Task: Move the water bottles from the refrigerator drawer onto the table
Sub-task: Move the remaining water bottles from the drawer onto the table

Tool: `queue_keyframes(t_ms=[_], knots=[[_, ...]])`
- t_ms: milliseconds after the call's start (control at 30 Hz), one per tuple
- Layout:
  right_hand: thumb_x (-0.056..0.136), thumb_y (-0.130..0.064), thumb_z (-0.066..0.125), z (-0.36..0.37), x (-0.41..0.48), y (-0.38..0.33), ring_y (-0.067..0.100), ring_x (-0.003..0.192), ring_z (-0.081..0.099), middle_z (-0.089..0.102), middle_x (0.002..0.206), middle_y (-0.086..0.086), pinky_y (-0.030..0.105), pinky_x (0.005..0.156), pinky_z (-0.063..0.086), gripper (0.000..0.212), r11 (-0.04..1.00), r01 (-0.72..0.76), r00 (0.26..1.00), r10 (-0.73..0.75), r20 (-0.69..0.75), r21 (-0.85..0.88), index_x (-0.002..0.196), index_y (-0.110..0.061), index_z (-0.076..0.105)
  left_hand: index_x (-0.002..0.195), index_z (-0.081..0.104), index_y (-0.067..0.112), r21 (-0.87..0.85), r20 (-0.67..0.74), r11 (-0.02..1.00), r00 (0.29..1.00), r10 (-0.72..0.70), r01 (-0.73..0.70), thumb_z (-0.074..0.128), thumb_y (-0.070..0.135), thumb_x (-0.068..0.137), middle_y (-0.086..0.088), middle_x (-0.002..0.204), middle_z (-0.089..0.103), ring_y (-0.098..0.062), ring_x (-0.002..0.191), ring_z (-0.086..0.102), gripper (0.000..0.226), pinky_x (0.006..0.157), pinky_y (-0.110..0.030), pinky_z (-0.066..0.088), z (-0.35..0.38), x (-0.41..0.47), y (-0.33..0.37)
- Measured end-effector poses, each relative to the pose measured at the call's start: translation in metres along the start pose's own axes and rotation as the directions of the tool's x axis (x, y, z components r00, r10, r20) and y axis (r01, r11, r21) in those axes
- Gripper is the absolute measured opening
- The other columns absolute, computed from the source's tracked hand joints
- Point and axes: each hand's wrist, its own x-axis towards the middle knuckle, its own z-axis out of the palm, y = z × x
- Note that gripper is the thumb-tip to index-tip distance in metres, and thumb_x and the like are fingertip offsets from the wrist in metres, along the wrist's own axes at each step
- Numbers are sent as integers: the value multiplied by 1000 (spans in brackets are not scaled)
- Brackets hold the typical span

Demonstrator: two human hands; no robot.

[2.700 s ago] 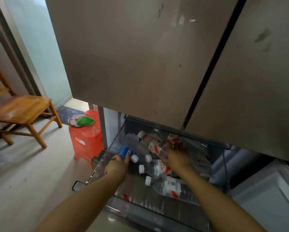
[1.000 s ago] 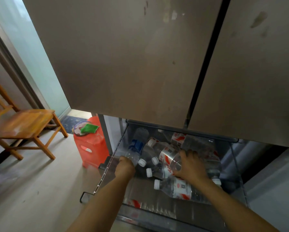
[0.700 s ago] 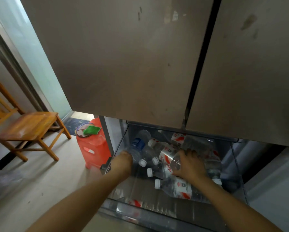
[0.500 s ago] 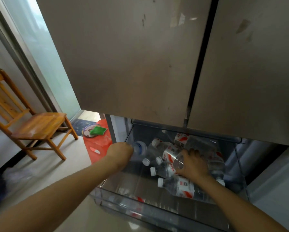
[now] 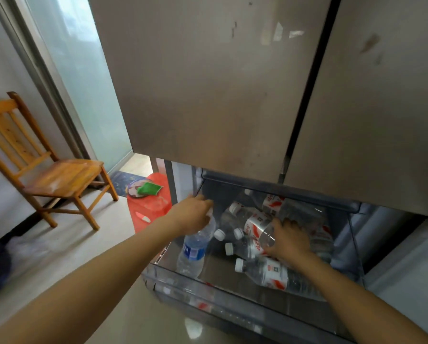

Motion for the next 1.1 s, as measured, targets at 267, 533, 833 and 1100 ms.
queue_keyframes(t_ms=[267,533,833,1100], knots=[[74,-54,66,-13,31,-25,26,115,49,47,130,7,45,103,37,87,986,-5,990,-18,138,165,141,-22,21,116,47,22,-598,-158,799,986,-43,-61,52,44,78,-3,111,56,-18,100,53,44,87,-30,43,58,-21,8],[79,-42,66,2,43,-40,31,125,42,34,142,16,42,100,38,90,998,31,991,-25,133,-46,145,-19,10,93,53,31,-822,-242,565,939,-245,-65,55,43,66,5,93,59,-7,89,55,31,79,-15,41,67,-29,12],[69,-39,73,-5,9,-31,24,126,41,37,142,2,40,103,31,84,980,197,976,-198,92,11,137,-26,24,87,43,37,-875,-245,484,886,-395,-26,66,26,69,7,87,56,-6,84,54,31,70,-8,40,70,-41,-12],[65,-16,82,-43,-47,-5,13,113,44,43,122,-7,31,96,40,93,638,109,986,26,-163,762,136,-28,24,105,37,32,-703,-232,704,904,-359,100,84,27,57,-1,118,48,-20,105,46,67,89,-32,43,79,-46,-28]])
